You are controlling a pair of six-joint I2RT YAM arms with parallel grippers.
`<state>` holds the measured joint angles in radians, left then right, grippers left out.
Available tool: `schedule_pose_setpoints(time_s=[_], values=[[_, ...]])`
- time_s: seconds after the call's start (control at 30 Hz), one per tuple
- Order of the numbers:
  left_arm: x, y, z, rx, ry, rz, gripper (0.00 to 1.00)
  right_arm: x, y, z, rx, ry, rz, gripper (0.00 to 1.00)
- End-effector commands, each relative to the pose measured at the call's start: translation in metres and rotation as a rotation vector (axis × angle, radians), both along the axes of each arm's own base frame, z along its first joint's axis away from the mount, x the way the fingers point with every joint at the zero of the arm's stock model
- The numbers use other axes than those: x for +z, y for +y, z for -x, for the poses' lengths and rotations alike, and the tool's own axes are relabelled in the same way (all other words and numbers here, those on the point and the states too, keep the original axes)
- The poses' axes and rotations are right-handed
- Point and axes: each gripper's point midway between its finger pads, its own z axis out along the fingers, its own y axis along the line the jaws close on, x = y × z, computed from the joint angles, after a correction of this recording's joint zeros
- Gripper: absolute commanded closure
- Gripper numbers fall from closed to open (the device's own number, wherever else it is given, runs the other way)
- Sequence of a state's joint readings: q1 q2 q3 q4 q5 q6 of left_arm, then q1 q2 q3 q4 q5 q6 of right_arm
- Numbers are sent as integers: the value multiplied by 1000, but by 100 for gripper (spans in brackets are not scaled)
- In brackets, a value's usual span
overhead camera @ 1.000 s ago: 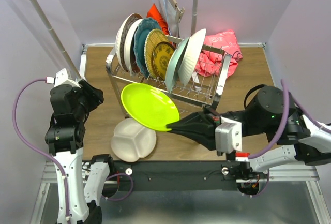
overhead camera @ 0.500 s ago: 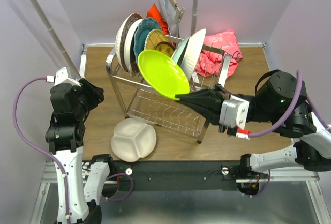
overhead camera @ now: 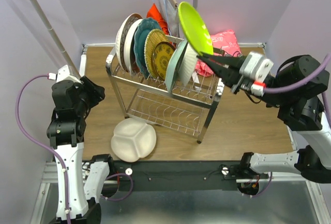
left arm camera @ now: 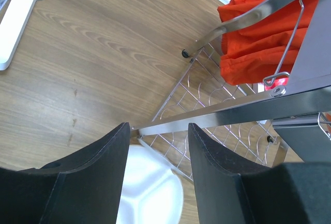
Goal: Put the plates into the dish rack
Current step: Insert the plate into the dish rack
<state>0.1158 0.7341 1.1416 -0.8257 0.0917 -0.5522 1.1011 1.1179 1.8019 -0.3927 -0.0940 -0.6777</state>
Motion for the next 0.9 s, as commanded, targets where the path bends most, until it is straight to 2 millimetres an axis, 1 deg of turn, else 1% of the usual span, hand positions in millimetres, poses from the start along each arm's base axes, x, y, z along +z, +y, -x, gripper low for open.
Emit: schedule_pose_setpoints(time_s=[0.0, 0.03, 0.1, 0.13, 0.2, 0.23, 0.3, 0.33, 0.37, 0.43, 0.47, 0.6, 0.87], values=[[3, -6, -2, -35, -29, 9, 42, 34, -50, -34, -170, 156, -273, 100], [2, -7, -2, -36, -27, 12, 42, 36, -60, -43, -200, 202, -326, 99], [2, -8, -4, -45, -34, 15, 42, 34, -70, -54, -243, 249, -372, 99], [1, -8, -6, -47, -29, 17, 42, 34, -81, -59, -265, 287, -419, 99], [0, -9, -7, -54, -26, 13, 42, 34, -92, -67, -300, 329, -471, 99], [-2, -9, -9, -58, -22, 13, 42, 34, -101, -71, -316, 368, -520, 99], [-1, -9, -11, -63, -24, 9, 42, 34, -109, -75, -329, 408, -570, 99], [-2, -9, -12, -63, -19, 6, 42, 31, -114, -79, -328, 460, -617, 99], [-3, -9, -13, -65, -19, 5, 42, 30, -117, -79, -323, 483, -641, 100], [-5, -8, -15, -66, -15, 2, 42, 26, -121, -82, -307, 556, -708, 99], [-5, -8, -15, -67, -16, 0, 42, 20, -119, -84, -295, 586, -712, 99], [-9, -8, -16, -69, -7, -3, 42, 16, -120, -90, -253, 687, -793, 99], [-10, -7, -16, -65, -2, -8, 42, 19, -121, -96, -136, 900, -987, 100]])
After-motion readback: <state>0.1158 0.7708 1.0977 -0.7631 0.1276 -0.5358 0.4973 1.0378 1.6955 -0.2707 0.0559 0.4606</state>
